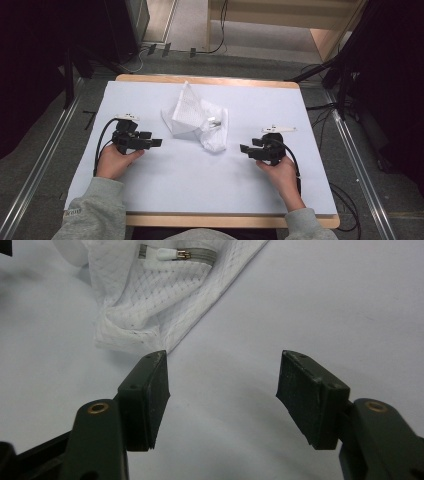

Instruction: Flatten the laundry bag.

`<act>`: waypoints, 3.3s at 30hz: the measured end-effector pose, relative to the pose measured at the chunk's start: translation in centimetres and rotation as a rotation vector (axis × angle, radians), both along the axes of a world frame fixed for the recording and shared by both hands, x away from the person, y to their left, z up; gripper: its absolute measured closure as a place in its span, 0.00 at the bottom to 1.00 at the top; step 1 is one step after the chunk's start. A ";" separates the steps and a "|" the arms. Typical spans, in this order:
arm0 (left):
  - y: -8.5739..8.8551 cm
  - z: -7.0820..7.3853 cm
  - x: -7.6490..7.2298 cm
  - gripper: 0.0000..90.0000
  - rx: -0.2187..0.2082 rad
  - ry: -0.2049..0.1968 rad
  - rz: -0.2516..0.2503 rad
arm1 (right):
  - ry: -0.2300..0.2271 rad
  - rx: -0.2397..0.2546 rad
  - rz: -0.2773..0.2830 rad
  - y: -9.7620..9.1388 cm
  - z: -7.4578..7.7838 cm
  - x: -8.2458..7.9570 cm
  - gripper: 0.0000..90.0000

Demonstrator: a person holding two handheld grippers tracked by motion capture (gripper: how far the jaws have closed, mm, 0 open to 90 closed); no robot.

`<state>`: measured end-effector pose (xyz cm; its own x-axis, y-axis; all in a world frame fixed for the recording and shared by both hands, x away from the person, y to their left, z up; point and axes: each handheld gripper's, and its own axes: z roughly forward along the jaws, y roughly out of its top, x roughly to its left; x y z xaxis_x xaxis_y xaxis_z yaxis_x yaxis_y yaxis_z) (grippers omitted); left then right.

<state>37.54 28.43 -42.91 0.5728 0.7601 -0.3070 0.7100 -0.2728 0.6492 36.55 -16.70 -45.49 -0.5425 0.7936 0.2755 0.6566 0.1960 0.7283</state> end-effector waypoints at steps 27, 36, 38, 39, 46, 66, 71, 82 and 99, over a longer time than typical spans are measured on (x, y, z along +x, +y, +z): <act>0.8 0.2 -1.7 0.38 -0.040 -0.016 0.035 | 0.022 -0.065 0.074 3.9 0.8 3.0 0.49; 1.0 -0.1 -3.6 0.38 -0.020 0.006 0.037 | 0.002 -0.041 0.085 5.7 1.4 5.4 0.50; 0.9 -0.2 -4.1 0.38 -0.001 0.004 0.034 | 0.002 -0.048 0.086 6.5 1.3 6.8 0.49; 0.9 -0.2 -4.1 0.39 -0.001 0.004 0.034 | 0.002 -0.048 0.086 6.5 1.3 6.8 0.49; 1.2 -0.2 -4.8 0.39 -0.012 -0.014 0.044 | 0.000 -0.053 0.063 7.7 1.1 10.3 0.43; 2.2 -0.1 -5.6 0.39 0.008 -0.018 0.073 | 0.011 -0.127 0.162 11.1 -0.9 12.3 0.96; 2.8 0.1 -5.7 0.39 -0.003 -0.021 0.093 | -0.079 -0.051 0.200 11.1 2.2 10.7 0.98; 4.1 0.5 -5.8 0.40 -0.031 -0.031 0.134 | -0.169 -0.036 0.324 12.5 5.0 6.0 0.97; 5.1 1.0 -5.8 0.41 -0.050 -0.045 0.163 | -0.182 -0.027 0.496 13.8 4.5 -0.7 0.97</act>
<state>31.78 33.55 -41.88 0.4576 0.8282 -0.3236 0.7118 -0.1231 0.6915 35.81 -2.89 -40.95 -0.8919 0.4348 0.1246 0.3432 0.4714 0.8124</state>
